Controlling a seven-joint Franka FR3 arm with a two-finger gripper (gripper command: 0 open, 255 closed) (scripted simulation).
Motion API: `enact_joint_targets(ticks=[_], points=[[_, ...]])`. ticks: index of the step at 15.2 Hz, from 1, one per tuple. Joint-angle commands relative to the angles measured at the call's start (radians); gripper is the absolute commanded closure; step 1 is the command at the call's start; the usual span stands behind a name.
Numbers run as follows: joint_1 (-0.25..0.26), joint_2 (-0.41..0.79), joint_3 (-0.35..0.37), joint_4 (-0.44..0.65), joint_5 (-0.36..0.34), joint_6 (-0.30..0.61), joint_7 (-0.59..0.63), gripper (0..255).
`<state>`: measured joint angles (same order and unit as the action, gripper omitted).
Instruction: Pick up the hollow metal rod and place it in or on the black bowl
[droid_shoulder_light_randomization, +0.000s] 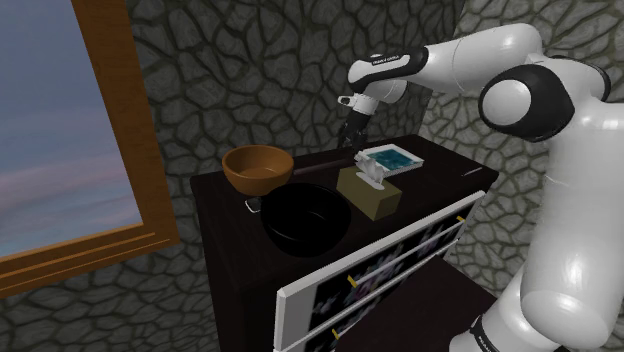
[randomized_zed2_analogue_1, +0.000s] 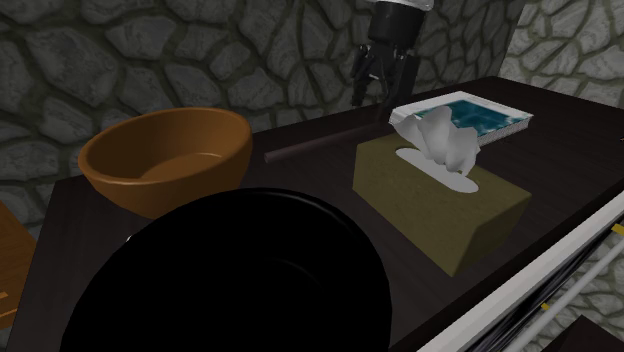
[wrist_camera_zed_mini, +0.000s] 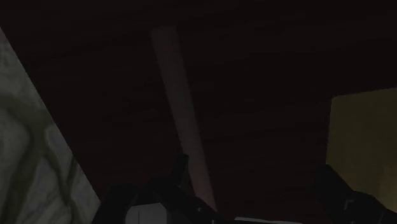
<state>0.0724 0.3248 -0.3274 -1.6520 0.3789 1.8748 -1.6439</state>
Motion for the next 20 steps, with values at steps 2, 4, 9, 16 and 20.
enact_joint_targets(ticks=[2, 4, 9, 16, 20], points=[[-0.029, 0.133, 0.036, 0.174, 0.036, -0.059, -0.116, 0], [-0.044, 0.196, 0.056, 0.262, 0.046, -0.089, -0.158, 0], [-0.031, 0.203, 0.063, 0.209, 0.053, -0.029, -0.166, 0], [-0.025, 0.209, 0.066, 0.185, 0.058, 0.001, -0.170, 0], [-0.025, 0.209, 0.066, 0.186, 0.058, 0.001, -0.170, 255]])
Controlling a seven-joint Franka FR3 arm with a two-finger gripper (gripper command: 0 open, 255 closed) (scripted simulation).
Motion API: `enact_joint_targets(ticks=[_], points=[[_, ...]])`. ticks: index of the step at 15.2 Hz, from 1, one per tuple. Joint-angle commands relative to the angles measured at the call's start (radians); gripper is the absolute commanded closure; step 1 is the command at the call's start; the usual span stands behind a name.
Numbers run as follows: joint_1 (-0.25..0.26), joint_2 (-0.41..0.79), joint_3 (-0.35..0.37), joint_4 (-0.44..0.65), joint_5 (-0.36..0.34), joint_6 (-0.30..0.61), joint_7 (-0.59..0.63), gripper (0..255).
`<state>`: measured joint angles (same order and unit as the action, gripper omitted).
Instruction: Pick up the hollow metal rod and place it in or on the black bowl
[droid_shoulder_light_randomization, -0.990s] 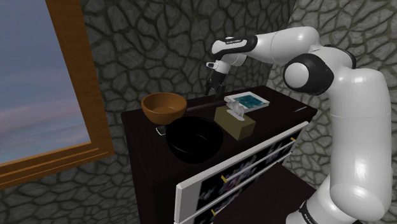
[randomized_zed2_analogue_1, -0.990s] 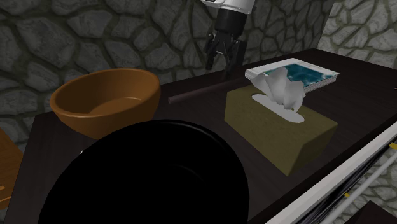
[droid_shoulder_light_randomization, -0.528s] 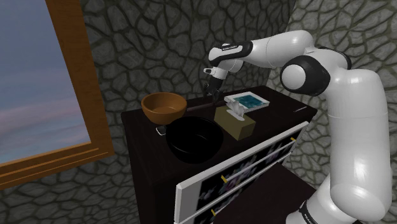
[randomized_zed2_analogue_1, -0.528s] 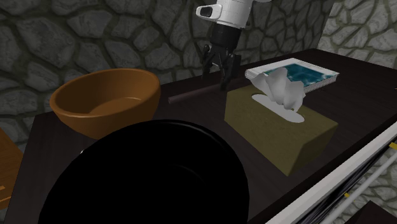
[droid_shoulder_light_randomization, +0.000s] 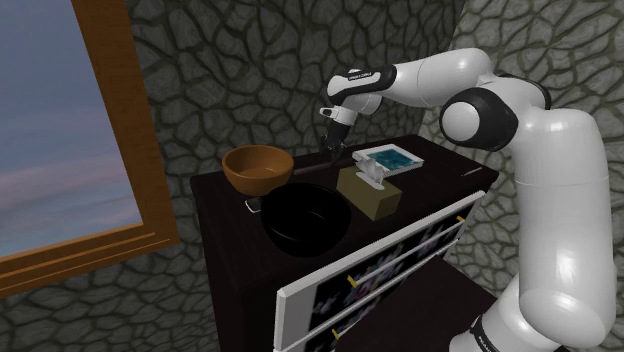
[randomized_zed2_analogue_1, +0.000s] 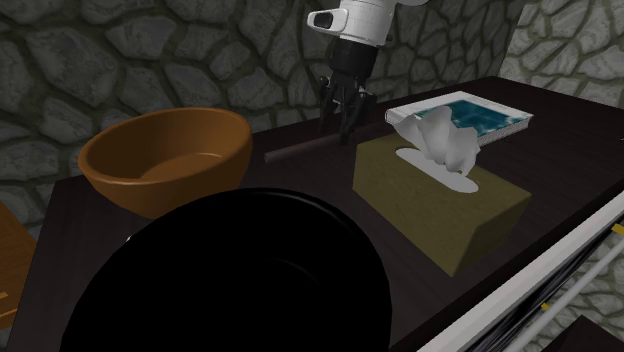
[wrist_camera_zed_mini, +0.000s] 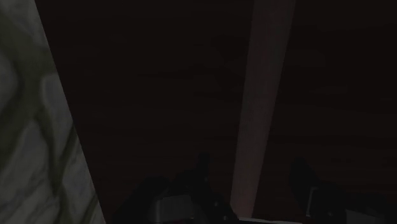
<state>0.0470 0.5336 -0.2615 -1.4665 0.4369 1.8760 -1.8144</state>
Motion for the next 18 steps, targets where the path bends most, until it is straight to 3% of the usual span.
enact_joint_targets(ticks=[1, 9, 18], points=[[0.000, 0.000, 0.000, 0.000, 0.000, 0.000, 0.000, 255], [0.000, 0.000, 0.000, 0.000, 0.000, 0.000, 0.000, 255], [-0.004, -0.029, -0.006, 0.075, -0.016, -0.098, 0.033, 255]])
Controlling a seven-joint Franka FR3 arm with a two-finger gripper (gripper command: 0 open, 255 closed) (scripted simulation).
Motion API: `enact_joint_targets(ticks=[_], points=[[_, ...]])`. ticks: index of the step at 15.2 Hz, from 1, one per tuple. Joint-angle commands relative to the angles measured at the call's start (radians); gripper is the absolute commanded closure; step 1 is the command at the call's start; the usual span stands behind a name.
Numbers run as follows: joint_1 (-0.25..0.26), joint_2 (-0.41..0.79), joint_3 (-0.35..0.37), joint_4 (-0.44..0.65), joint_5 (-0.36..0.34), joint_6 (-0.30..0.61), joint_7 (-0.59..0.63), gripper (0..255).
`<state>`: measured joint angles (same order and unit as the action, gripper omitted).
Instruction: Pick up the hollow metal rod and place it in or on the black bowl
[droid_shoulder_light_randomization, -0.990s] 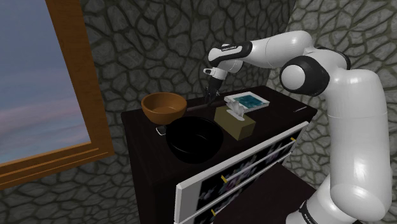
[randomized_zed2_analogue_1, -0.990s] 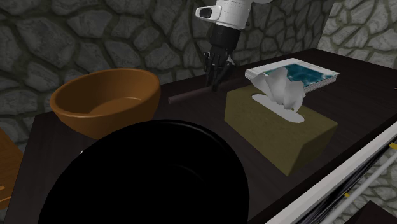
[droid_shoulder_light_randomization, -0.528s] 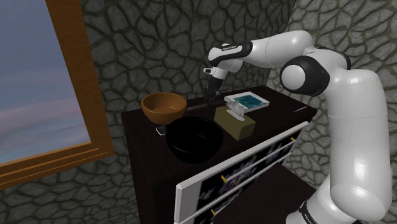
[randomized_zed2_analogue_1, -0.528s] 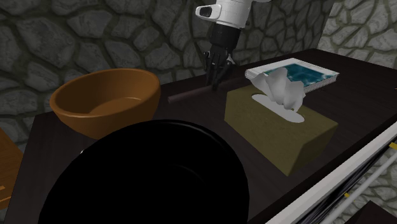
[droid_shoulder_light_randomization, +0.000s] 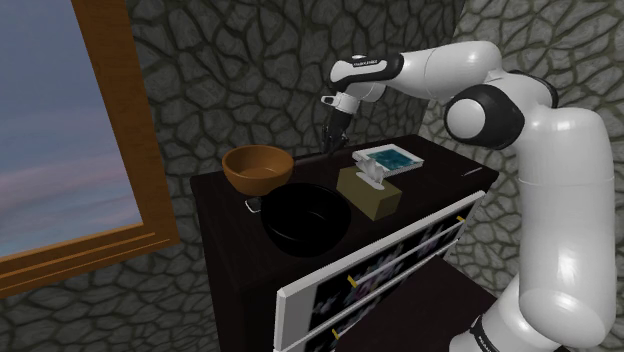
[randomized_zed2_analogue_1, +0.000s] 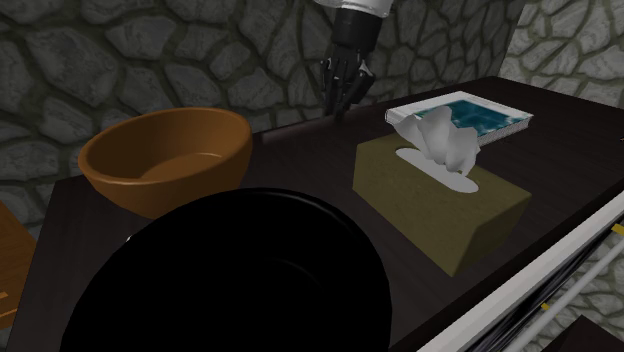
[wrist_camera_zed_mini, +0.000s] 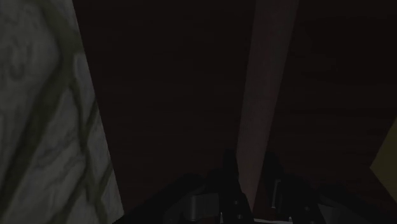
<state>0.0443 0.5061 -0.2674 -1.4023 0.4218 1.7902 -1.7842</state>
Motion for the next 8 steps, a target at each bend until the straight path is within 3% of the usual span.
enact_joint_targets(ticks=[1, 8], points=[[-0.002, -0.004, -0.001, 0.021, -0.003, -0.024, 0.007, 255], [-0.010, -0.012, -0.004, 0.101, -0.010, -0.108, 0.033, 255]])
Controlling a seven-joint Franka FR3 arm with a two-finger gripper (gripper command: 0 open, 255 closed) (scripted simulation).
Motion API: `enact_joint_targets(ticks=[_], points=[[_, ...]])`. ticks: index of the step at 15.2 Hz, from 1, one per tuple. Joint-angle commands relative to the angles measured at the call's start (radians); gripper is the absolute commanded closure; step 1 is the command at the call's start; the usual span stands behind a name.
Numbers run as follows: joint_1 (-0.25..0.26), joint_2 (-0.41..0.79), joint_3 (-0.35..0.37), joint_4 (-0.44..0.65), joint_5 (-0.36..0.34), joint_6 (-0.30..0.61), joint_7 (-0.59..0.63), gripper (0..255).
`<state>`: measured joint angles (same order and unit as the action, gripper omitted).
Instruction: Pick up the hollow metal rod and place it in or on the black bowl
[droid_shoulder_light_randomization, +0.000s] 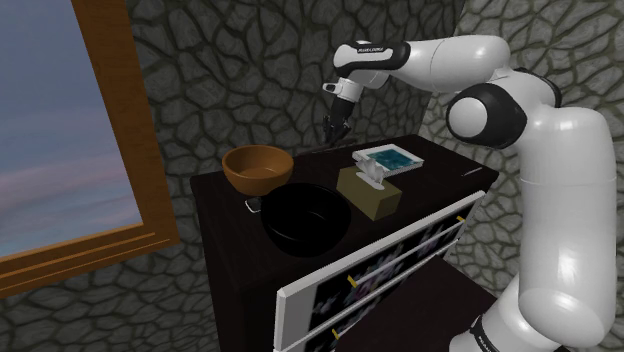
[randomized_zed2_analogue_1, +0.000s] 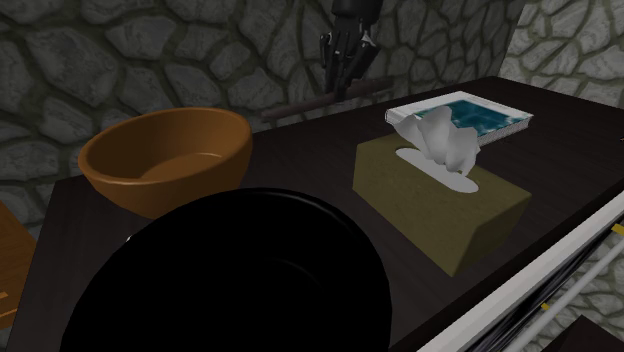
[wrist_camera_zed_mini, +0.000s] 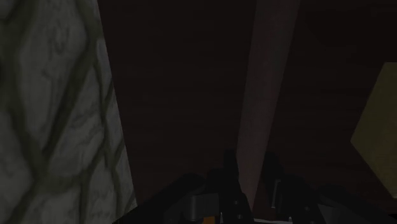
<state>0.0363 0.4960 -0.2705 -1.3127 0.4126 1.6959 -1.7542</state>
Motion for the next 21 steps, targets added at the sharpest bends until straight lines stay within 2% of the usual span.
enact_joint_targets(ticks=[1, 13, 17, 21], points=[[-0.003, -0.002, -0.001, 0.025, -0.002, -0.026, 0.007, 255], [-0.028, 0.021, 0.000, 0.213, 0.000, -0.184, 0.052, 255], [0.061, -0.154, 0.002, -0.048, -0.038, -0.080, 0.090, 255], [0.130, -0.297, 0.021, -0.241, -0.071, -0.003, 0.150, 255]])
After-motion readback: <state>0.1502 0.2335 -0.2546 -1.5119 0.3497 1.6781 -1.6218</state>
